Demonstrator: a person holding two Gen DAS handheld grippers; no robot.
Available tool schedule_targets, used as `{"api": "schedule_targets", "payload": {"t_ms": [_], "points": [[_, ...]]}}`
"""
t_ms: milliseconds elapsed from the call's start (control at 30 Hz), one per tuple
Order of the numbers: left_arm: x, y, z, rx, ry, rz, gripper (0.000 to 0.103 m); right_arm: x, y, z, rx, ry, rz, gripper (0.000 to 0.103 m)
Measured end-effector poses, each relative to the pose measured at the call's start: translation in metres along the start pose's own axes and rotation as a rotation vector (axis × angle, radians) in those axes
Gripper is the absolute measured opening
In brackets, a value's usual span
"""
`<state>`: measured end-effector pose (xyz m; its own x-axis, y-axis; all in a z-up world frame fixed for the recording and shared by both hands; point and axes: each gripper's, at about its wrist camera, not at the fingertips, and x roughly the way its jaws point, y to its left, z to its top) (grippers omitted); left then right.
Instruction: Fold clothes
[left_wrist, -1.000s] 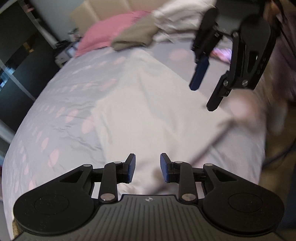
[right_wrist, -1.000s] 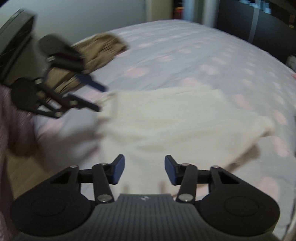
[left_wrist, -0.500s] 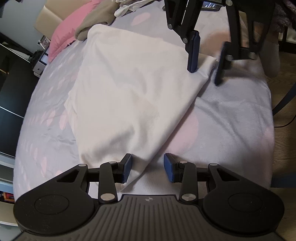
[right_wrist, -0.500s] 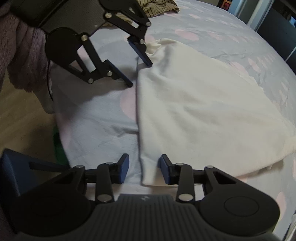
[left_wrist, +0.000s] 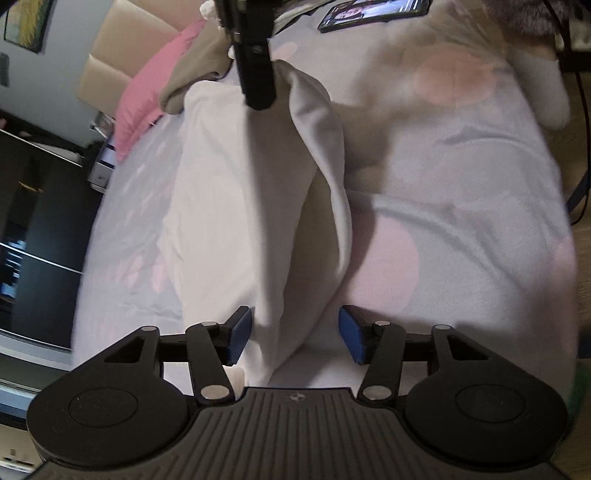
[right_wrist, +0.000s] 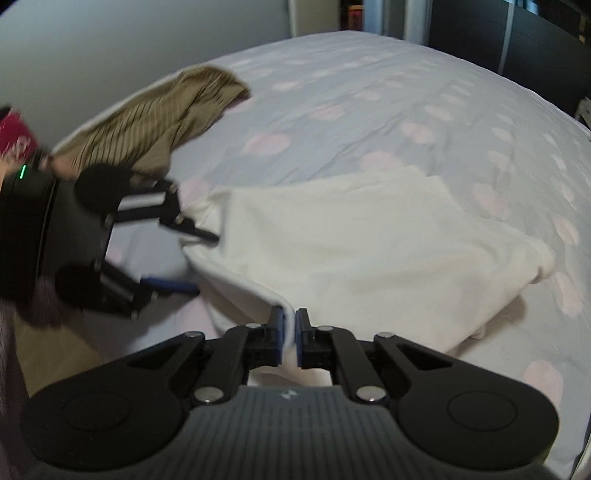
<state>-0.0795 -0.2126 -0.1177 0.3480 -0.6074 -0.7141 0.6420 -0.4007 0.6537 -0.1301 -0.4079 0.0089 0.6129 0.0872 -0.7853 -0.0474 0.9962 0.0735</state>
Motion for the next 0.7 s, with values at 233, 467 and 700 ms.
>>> {"api": "schedule_targets", "payload": {"t_ms": [233,467,700], "points": [[0.004,0.014,-0.003,0.013,0.06,0.034,0.029,0.0,0.016,-0.009,-0.075,0.069,0.033,0.007],[0.002,0.028,-0.008,0.038,0.082,0.034,0.026,0.009,0.033,-0.026,-0.13,0.119,0.048,0.013],[0.009,0.021,-0.02,0.111,0.123,0.04,0.021,0.027,0.061,-0.043,-0.207,0.16,0.018,0.038]]}}
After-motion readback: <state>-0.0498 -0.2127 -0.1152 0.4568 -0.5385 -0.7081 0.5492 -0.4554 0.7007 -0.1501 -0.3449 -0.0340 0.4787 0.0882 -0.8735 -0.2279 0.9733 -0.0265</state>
